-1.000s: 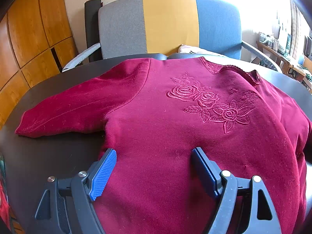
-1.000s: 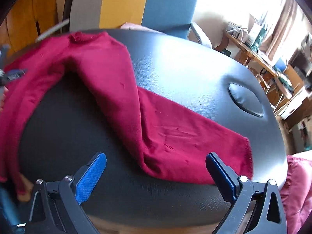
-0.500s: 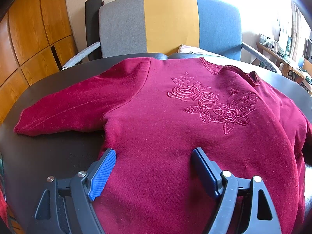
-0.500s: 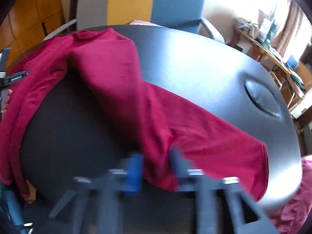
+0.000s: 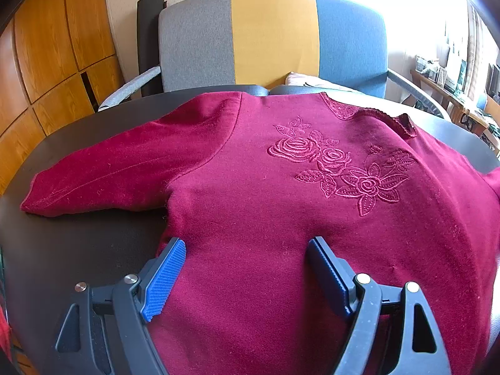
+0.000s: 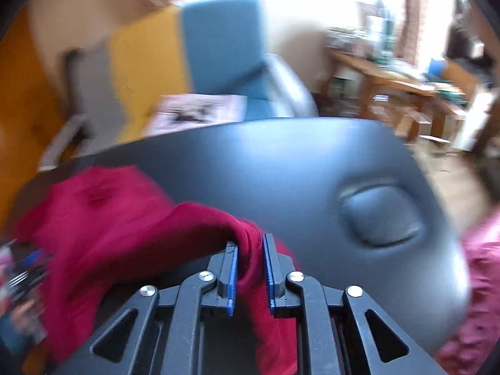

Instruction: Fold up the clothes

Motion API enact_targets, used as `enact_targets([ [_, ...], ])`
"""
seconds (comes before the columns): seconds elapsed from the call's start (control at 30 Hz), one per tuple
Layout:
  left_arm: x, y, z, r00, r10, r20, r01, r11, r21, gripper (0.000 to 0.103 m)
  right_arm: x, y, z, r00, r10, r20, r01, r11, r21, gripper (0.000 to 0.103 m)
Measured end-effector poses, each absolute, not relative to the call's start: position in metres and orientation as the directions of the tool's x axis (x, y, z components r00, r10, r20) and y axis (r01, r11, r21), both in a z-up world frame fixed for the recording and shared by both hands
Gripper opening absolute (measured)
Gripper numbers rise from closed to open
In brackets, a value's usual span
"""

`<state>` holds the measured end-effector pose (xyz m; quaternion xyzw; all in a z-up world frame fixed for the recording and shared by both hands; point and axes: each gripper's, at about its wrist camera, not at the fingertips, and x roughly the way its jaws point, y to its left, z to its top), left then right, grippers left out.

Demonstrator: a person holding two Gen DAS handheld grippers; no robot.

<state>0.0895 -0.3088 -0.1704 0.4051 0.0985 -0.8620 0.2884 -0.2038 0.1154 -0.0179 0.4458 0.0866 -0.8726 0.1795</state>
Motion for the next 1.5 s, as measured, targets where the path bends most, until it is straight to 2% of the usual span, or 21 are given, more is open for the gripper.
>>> enact_targets([
  [0.03,0.089,-0.309,-0.17,-0.505,-0.418,-0.755,0.577,-0.814,0.065,0.083,-0.22,0.113,-0.022,-0.572,-0.142,-0.808,0.32,-0.945,-0.061,0.027],
  [0.07,0.089,-0.309,-0.17,-0.504,-0.418,-0.756,0.577,-0.814,0.065,0.083,-0.228,0.111,-0.025,-0.596,-0.079,-0.799,0.272,-0.956,-0.109,0.03],
  [0.13,0.089,-0.309,-0.17,-0.504,-0.419,-0.756,0.577,-0.814,0.066,0.083,-0.237,0.105,-0.024,-0.638,0.003,-0.77,0.2,-0.965,-0.17,0.043],
  [0.2,0.089,-0.309,-0.171,-0.504,-0.419,-0.756,0.577,-0.814,0.066,0.083,-0.233,0.095,-0.02,-0.634,-0.08,-0.769,0.215,-0.974,-0.076,0.051],
  [0.23,0.089,-0.309,-0.171,-0.503,-0.42,-0.756,0.578,-0.814,0.067,0.083,-0.224,0.083,-0.019,-0.622,-0.155,-0.767,0.268,-0.963,-0.023,0.061],
  [0.27,0.088,-0.308,-0.17,-0.503,-0.42,-0.755,0.578,-0.814,0.068,0.083,-0.21,0.066,-0.019,-0.609,-0.222,-0.762,0.332,-0.943,0.009,0.065],
  [0.33,0.089,-0.309,-0.17,-0.504,-0.419,-0.756,0.578,-0.814,0.066,0.083,-0.182,0.032,-0.023,-0.57,-0.32,-0.757,0.437,-0.898,0.051,0.067],
  [0.43,0.089,-0.308,-0.169,-0.502,-0.423,-0.754,0.578,-0.813,0.071,0.083,-0.133,-0.02,-0.046,-0.43,-0.499,-0.752,0.555,-0.803,0.215,0.069],
  [0.5,0.092,-0.306,-0.169,-0.495,-0.436,-0.752,0.584,-0.808,0.084,0.083,-0.114,-0.046,-0.065,-0.361,-0.549,-0.754,0.556,-0.776,0.298,0.069],
  [0.6,0.105,-0.303,-0.168,-0.482,-0.46,-0.746,0.604,-0.791,0.097,0.083,-0.095,-0.079,-0.1,-0.306,-0.556,-0.773,0.481,-0.791,0.378,0.074],
  [0.67,0.117,-0.302,-0.17,-0.454,-0.494,-0.741,0.623,-0.771,0.133,0.083,-0.091,-0.093,-0.115,-0.336,-0.543,-0.77,0.452,-0.81,0.374,0.076],
  [0.73,0.128,-0.302,-0.171,-0.427,-0.525,-0.736,0.64,-0.751,0.165,0.082,-0.087,-0.107,-0.131,-0.365,-0.529,-0.766,0.423,-0.827,0.37,0.09],
  [0.8,0.13,-0.308,-0.171,-0.434,-0.508,-0.744,0.64,-0.755,0.142,0.082,-0.09,-0.122,-0.137,-0.394,-0.509,-0.766,0.445,-0.834,0.325,0.101],
  [0.83,0.13,-0.311,-0.171,-0.435,-0.502,-0.747,0.64,-0.756,0.136,0.083,-0.092,-0.13,-0.139,-0.409,-0.483,-0.774,0.462,-0.841,0.281,0.103],
  [1.0,0.113,-0.336,-0.172,-0.421,-0.484,-0.767,0.647,-0.753,0.12,0.087,-0.113,-0.168,-0.151,-0.45,-0.384,-0.806,0.541,-0.835,0.096,0.103],
  [1.13,0.097,-0.368,-0.174,-0.422,-0.452,-0.786,0.67,-0.74,0.065,0.103,-0.134,-0.188,-0.148,-0.454,-0.376,-0.808,0.635,-0.772,0.002,0.103],
  [1.3,0.078,-0.408,-0.176,-0.424,-0.409,-0.808,0.696,-0.718,-0.001,0.103,-0.185,-0.212,-0.151,-0.409,-0.442,-0.799,0.758,-0.652,-0.027,0.103],
  [1.5,0.06,-0.422,-0.178,-0.438,-0.395,-0.808,0.682,-0.731,-0.012,0.103,-0.204,-0.221,-0.152,-0.403,-0.466,-0.788,0.771,-0.637,-0.018,0.103],
])
